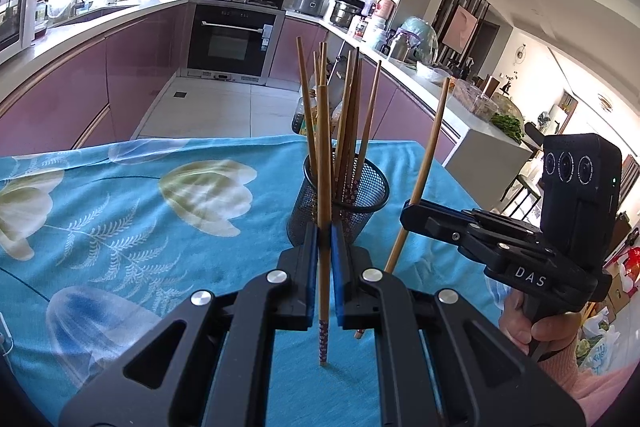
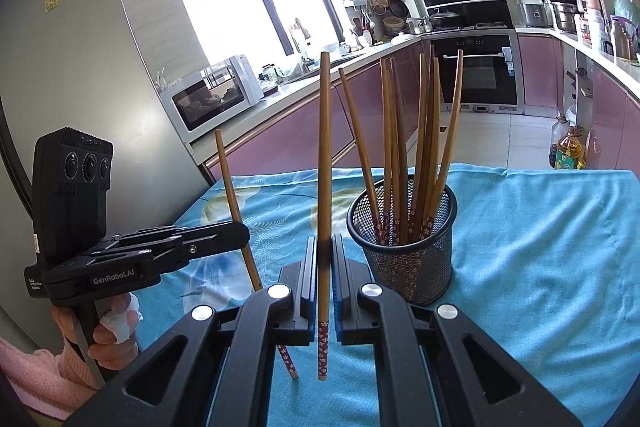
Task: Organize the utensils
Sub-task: 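Carry both held chopsticks upright over the black mesh holder with both tools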
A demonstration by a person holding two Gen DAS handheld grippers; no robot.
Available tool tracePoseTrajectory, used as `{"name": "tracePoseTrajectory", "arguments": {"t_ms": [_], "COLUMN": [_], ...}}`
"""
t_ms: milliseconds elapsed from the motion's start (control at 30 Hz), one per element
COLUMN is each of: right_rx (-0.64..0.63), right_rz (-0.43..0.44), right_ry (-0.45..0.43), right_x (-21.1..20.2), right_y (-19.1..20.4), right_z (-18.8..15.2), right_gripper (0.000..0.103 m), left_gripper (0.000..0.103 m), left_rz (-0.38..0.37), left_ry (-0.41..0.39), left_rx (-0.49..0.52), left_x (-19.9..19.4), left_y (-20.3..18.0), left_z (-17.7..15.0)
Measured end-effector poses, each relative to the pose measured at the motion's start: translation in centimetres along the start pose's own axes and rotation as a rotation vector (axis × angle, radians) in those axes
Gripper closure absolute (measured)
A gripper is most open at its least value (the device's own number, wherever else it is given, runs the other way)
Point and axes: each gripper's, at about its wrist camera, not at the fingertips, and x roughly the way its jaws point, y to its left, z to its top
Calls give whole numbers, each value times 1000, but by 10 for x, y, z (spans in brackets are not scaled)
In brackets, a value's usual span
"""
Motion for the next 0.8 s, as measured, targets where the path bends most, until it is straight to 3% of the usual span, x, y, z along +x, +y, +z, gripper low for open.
{"name": "tracePoseTrajectory", "arguments": {"t_ms": [800], "right_rx": [-7], "right_rz": [-8], "right_ry": [-18], "right_x": [-4], "right_y": [-3], "right_z": [7], "right_gripper": [97], "left_gripper": [96], "left_rz": [-14], "left_ry": [-14], "left_rx": [27], "left_x": [-2], "left_y": [-9], "left_z": [8]}}
